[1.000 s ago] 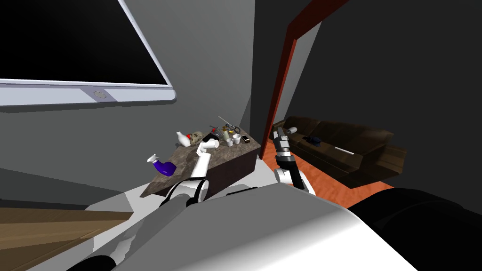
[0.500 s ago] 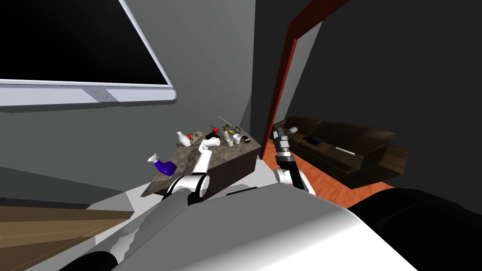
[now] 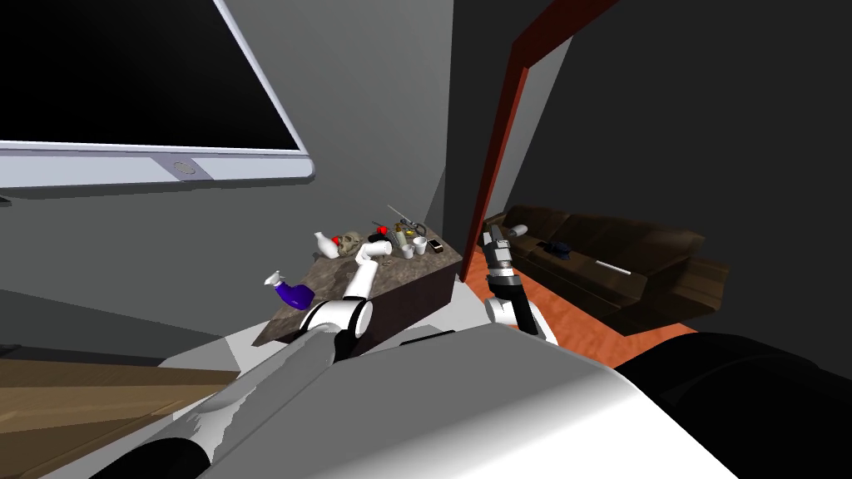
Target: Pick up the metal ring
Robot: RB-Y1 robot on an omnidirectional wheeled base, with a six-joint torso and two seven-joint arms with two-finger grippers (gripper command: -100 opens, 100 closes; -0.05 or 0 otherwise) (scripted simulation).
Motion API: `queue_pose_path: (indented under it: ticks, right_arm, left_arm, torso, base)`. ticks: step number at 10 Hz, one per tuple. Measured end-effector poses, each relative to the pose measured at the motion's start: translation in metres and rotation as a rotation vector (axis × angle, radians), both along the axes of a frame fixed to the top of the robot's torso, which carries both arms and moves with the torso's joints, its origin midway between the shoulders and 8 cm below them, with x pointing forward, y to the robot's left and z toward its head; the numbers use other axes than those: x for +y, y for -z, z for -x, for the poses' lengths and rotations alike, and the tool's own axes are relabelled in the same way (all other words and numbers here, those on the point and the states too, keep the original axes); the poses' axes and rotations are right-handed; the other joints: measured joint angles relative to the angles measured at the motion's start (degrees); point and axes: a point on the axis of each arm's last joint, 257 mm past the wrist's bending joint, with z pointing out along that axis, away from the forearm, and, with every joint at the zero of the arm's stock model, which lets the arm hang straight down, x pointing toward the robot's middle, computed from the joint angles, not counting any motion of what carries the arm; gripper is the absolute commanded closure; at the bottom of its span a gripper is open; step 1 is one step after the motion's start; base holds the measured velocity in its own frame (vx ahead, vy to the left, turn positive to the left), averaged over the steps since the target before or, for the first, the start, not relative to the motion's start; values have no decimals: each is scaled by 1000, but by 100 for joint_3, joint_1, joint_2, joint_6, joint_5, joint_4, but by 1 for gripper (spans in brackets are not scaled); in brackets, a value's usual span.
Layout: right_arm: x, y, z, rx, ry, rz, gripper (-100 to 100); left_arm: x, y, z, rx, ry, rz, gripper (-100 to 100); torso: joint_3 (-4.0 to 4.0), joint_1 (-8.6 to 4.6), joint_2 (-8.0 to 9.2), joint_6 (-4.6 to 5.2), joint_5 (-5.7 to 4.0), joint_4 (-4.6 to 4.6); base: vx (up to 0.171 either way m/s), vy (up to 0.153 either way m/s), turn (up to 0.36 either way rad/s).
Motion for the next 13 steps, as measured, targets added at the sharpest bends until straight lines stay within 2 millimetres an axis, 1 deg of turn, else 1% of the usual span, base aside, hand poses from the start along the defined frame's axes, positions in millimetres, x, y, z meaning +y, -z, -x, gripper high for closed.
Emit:
queue_pose_path:
  ticks: [3, 5, 8, 10, 13]
  right_arm:
    - [0, 0, 0, 0, 0, 0, 0]
    - [0, 0, 0, 0, 0, 0, 0]
    - [0, 0, 0, 0, 0, 0, 0]
    - [0, 0, 0, 0, 0, 0, 0]
    - [0, 0, 0, 0, 0, 0, 0]
  left_arm:
    - [-3, 27, 1, 104, 1, -18, -100]
    - [-1, 44, 3, 176, -2, -30, -100]
    - [-1, 75, 14, 289, -10, -55, -100]
    - [4, 98, 26, 372, -18, -77, -100]
    - [9, 117, 36, 440, -27, -94, -100]
  torso:
    - [-1, 4, -3, 0, 1, -1]
    - [-1, 4, -1, -1, 1, 0]
    - [-1, 5, -2, -1, 1, -1]
    - [-3, 11, -4, -2, 3, -1]
    - [1, 3, 1, -1, 1, 0]
  base:
    - [5, 22, 17]
    - [5, 26, 24]
    - [8, 29, 14]
    - [10, 35, 19]
    - [1, 21, 12]
